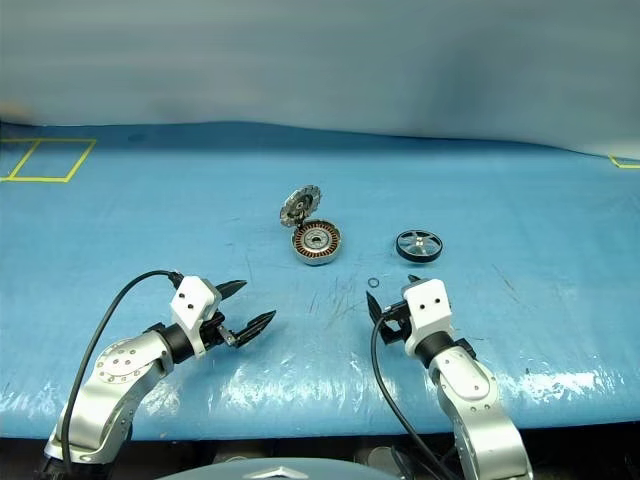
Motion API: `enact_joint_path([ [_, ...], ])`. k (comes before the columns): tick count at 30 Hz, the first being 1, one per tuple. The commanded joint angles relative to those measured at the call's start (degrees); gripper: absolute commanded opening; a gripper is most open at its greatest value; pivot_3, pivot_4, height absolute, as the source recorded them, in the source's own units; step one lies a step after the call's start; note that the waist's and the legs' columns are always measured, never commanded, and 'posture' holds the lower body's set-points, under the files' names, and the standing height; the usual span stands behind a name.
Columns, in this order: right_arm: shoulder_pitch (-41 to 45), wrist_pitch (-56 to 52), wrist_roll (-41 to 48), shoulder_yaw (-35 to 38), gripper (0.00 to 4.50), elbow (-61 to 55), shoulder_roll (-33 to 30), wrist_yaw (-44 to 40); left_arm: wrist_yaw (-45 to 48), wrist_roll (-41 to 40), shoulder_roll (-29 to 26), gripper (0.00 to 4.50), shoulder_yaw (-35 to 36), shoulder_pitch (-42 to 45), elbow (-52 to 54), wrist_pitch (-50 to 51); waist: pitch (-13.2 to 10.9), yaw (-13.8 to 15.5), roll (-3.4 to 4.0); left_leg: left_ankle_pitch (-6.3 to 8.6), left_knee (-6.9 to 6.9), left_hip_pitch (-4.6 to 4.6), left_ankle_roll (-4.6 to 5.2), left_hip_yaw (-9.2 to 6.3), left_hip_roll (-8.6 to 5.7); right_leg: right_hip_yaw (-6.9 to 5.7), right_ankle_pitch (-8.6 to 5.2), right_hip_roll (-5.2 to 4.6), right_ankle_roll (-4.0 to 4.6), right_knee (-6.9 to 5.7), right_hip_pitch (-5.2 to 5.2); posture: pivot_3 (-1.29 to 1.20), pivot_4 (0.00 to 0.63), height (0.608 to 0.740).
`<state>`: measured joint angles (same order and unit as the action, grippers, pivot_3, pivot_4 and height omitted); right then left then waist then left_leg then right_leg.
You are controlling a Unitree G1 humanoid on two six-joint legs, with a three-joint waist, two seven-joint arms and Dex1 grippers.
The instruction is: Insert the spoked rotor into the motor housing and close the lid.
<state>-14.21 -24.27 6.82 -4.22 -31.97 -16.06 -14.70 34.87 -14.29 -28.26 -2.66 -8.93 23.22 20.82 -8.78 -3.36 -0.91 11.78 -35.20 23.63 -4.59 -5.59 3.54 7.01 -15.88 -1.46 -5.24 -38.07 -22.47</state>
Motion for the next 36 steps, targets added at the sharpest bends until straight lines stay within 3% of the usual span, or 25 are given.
enact_joint_path([
  [1,0.8,0.4,-0.3,0.1,4.48,-0.6,-0.2,-0.2,-0.3,0.6,-0.1,4.5,0.5,0.2,0.2,-1.2,0.0,0.0,0.0,0.0,0.0,0.0,0.0,0.0,0.0,0.0,0.0,0.0,0.0,0.0,0.0,0.0,0.15,0.74],
  [36,2.3,0.3,-1.4,-0.7,4.48,0.4,-0.6,-1.0,-0.6,0.6,0.1,4.5,1.2,-0.2,-0.6,-2.2,-0.1,0.0,0.09,-0.01,-0.07,0.0,0.01,0.0,0.0,0.01,0.0,0.0,0.0,-0.08,0.0,0.0,0.15,0.74],
])
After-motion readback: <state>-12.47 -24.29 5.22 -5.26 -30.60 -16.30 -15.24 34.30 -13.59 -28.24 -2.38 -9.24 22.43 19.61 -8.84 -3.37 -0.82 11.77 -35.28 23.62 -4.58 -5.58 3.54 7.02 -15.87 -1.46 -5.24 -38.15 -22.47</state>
